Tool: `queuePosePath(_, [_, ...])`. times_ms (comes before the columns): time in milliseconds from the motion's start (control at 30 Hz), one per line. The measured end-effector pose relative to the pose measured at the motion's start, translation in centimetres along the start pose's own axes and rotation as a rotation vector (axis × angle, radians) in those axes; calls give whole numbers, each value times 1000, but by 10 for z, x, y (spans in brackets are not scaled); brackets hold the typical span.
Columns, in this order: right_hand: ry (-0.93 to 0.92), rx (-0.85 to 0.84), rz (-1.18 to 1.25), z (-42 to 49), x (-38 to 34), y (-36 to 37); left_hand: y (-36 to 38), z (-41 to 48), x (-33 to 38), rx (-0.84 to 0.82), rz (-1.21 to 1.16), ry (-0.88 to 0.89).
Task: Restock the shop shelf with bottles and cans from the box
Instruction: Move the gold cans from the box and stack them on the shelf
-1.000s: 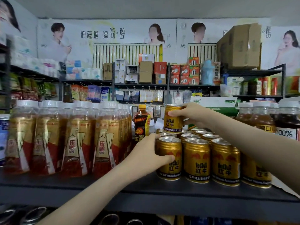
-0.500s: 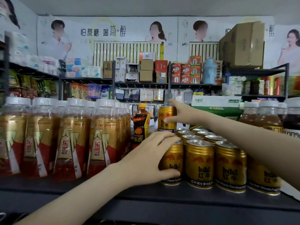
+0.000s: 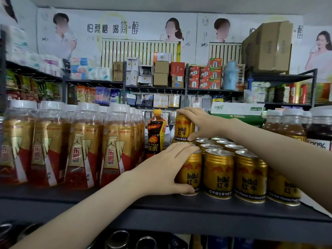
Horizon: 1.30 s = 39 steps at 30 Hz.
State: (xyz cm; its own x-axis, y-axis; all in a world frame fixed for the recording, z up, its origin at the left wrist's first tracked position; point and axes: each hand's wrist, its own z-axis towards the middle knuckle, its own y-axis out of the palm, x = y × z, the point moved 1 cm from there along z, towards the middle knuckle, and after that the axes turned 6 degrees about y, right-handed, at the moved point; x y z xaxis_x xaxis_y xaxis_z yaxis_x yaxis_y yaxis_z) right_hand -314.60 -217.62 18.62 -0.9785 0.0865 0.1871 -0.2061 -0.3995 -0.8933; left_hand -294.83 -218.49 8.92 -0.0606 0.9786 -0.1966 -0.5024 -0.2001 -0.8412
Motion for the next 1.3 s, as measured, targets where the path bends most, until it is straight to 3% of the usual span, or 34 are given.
queuePosePath(200, [20, 147, 85, -36, -14, -27, 0, -6, 5, 130, 79, -44])
queuePosePath(367, [-36, 425, 155, -93, -57, -50, -8, -22, 34, 404, -129, -235])
queuePosePath(500, [-185, 493, 292, -158, -118, -46, -5, -64, 78, 559, -253, -320])
queuePosePath(700, [-330, 210, 648, -255, -229, 37, 25, -198, 157, 577, -320, -577])
queuePosePath(900, [-312, -114, 898, -288, -355, 142, 48, -371, 208, 390, -241, -1084])
queuePosePath(1067, [-354, -377, 954, -290, -470, 209, 40, -495, 225, 188, -174, -1436])
queuePosePath(1300, [-361, -703, 838, -267, -634, 298, 30, -690, 227, -58, -166, -1769])
